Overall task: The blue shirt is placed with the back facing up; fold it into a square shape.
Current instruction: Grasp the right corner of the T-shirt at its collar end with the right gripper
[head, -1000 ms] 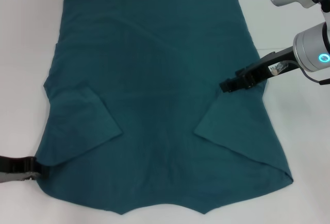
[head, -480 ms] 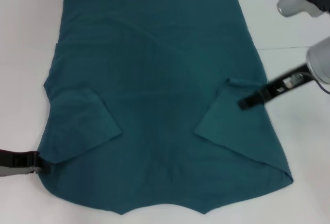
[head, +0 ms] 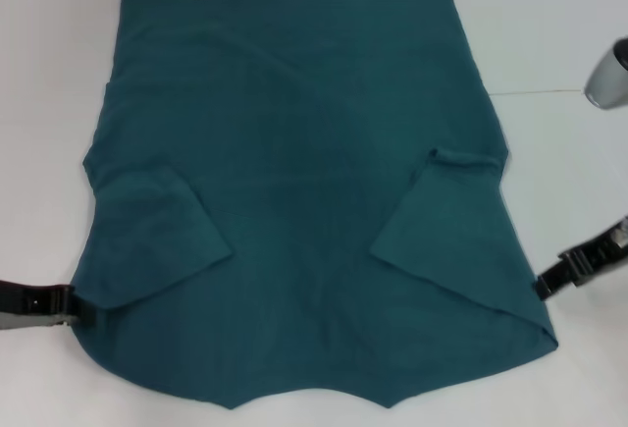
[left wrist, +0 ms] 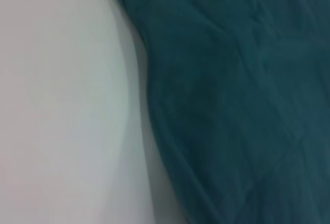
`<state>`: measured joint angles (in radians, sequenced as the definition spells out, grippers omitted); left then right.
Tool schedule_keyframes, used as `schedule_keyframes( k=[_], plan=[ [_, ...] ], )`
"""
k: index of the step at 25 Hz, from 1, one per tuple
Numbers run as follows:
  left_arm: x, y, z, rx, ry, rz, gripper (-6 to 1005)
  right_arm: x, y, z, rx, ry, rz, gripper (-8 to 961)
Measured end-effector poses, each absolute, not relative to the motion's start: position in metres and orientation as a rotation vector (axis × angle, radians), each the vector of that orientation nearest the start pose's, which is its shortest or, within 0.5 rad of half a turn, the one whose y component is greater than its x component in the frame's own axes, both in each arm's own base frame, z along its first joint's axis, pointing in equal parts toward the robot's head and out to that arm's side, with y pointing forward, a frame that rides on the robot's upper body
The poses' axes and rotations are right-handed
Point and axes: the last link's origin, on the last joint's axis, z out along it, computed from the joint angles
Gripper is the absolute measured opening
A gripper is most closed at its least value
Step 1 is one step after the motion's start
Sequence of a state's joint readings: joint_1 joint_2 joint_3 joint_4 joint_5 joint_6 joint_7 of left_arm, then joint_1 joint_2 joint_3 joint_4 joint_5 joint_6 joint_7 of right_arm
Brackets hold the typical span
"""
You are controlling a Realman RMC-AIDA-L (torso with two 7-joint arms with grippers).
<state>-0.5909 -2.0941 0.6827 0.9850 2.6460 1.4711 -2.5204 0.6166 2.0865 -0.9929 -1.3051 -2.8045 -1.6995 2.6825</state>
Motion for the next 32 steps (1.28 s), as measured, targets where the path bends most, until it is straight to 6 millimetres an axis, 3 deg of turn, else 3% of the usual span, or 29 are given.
schedule_keyframes(
  k=[6,17,32],
  plan=[
    [-0.297,0.354,0.040,-2.139,-1.717,0.004,24,0.253,0.341,0.055,-2.168,1.491,-0.550,548],
    [-0.296,0.353,0.039,-2.146,-1.721,0.008,23,0.244,0.340,0.029,-2.175,1.431,-0.653,558],
    [-0.296,0.354,0.038,-2.147,-1.713,0.005,24,0.246,0.341,0.016,-2.166,1.422,-0.686,563]
  ],
)
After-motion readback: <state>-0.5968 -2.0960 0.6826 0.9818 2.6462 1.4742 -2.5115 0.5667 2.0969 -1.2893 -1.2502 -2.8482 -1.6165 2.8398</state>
